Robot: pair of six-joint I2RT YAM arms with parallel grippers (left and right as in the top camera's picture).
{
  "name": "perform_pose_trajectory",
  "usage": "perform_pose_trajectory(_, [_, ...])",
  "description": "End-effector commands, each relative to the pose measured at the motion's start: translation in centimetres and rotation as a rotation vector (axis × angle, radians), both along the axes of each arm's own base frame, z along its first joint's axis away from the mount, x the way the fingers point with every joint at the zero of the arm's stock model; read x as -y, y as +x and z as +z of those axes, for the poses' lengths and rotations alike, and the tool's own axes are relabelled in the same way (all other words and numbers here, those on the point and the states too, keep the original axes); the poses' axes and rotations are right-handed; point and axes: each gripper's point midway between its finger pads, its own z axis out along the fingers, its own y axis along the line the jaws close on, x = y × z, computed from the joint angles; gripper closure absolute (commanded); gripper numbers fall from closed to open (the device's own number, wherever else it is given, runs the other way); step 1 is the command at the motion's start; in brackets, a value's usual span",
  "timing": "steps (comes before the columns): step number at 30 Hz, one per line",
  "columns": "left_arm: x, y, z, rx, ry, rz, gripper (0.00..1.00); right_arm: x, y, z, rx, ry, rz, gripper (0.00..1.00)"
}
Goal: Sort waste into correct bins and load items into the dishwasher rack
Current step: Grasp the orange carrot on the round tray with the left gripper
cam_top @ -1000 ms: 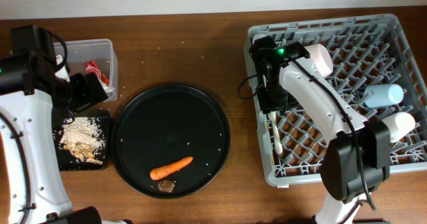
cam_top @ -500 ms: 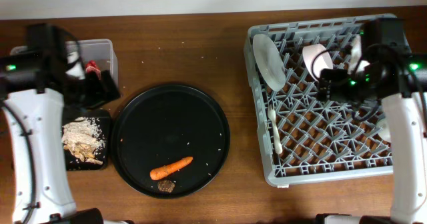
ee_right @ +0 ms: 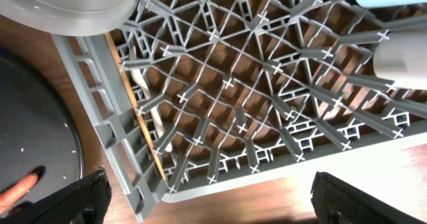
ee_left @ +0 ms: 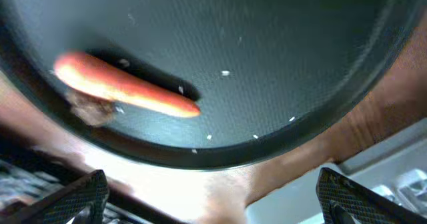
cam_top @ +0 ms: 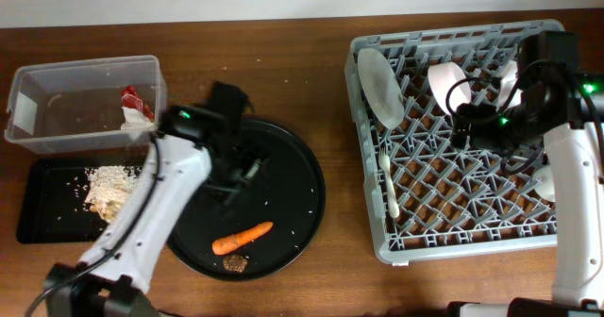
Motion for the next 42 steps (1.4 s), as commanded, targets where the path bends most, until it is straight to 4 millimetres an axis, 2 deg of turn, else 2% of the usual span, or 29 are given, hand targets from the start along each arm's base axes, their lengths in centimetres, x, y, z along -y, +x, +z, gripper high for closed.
perform_pose_trajectory(1, [1.6, -2.9, -3.8, -0.126, -0.023, 0.163, 0.01, -0.3, 0.0, -0.3, -0.01, 0.021, 0.006, 0.01])
perform_pose_trajectory(4, [1.4, -5.1, -6.9, -0.185, 0.003, 0.209, 0.01, -0.4, 0.0, -0.3, -0.01, 0.024, 0.007, 0.01])
perform_pose_trajectory(7, [1.0, -6.8, -8.9, -0.243, 0.015, 0.275, 0.01, -0.5, 0.0, -0.3, -0.01, 0.033, 0.009, 0.01])
perform_pose_trajectory(11, [0.6, -7.0, -11.7, -0.203, 0.015, 0.301, 0.01, -0.6, 0.0, -0.3, -0.009, 0.039, 0.01, 0.01])
perform_pose_trajectory(15, [-1.6, -5.7, -13.3, -0.093, 0.121, 0.306, 0.04, -0.7, -0.1, -0.3, -0.012, 0.042, 0.011, 0.01])
perform_pose_trajectory(21, [-4.7, -4.0, -13.2, 0.033, 0.29, 0.313, 0.25, -0.7, -0.1, -0.3, -0.013, 0.042, 0.011, 0.01])
perform_pose_trajectory(23, [-4.9, -3.9, -13.2, 0.038, 0.298, 0.314, 0.29, -0.7, -0.1, -0.3, -0.013, 0.042, 0.011, 0.01])
perform_pose_trajectory(24, [-5.0, -3.9, -13.2, 0.041, 0.302, 0.314, 0.4, -0.7, -0.1, -0.3, -0.013, 0.042, 0.011, 0.01])
perform_pose_trajectory(26, [-5.1, -3.8, -13.2, 0.047, 0.311, 0.314, 0.5, -0.7, -0.1, -0.3, -0.013, 0.042, 0.011, 0.01])
perform_pose_trajectory(28, [-5.2, -3.7, -13.1, 0.05, 0.314, 0.315, 0.54, -0.7, -0.1, -0.3, -0.013, 0.042, 0.011, 0.01])
perform_pose_trajectory(29, [-5.2, -3.6, -13.1, 0.059, 0.317, 0.309, 0.6, -0.7, -0.1, -0.3, -0.013, 0.042, 0.011, 0.01])
perform_pose_trajectory(32, [-5.9, -2.8, -12.7, 0.096, 0.361, 0.223, 0.7, -0.7, -0.1, -0.3, -0.013, 0.042, 0.011, 0.01])
perform_pose_trajectory(36, [-6.2, -1.0, -11.3, 0.159, 0.402, 0.072, 0.77, -0.7, -0.1, -0.3, -0.013, 0.041, 0.011, 0.01])
perform_pose_trajectory(38, [-6.4, 0.4, -9.7, 0.2, 0.41, -0.015, 0.78, -0.7, -0.1, -0.3, -0.013, 0.041, 0.011, 0.01])
perform_pose_trajectory(42, [-7.8, 2.6, -6.4, 0.264, 0.414, -0.058, 0.78, -0.6, -0.1, -0.3, -0.013, 0.038, 0.011, 0.01])
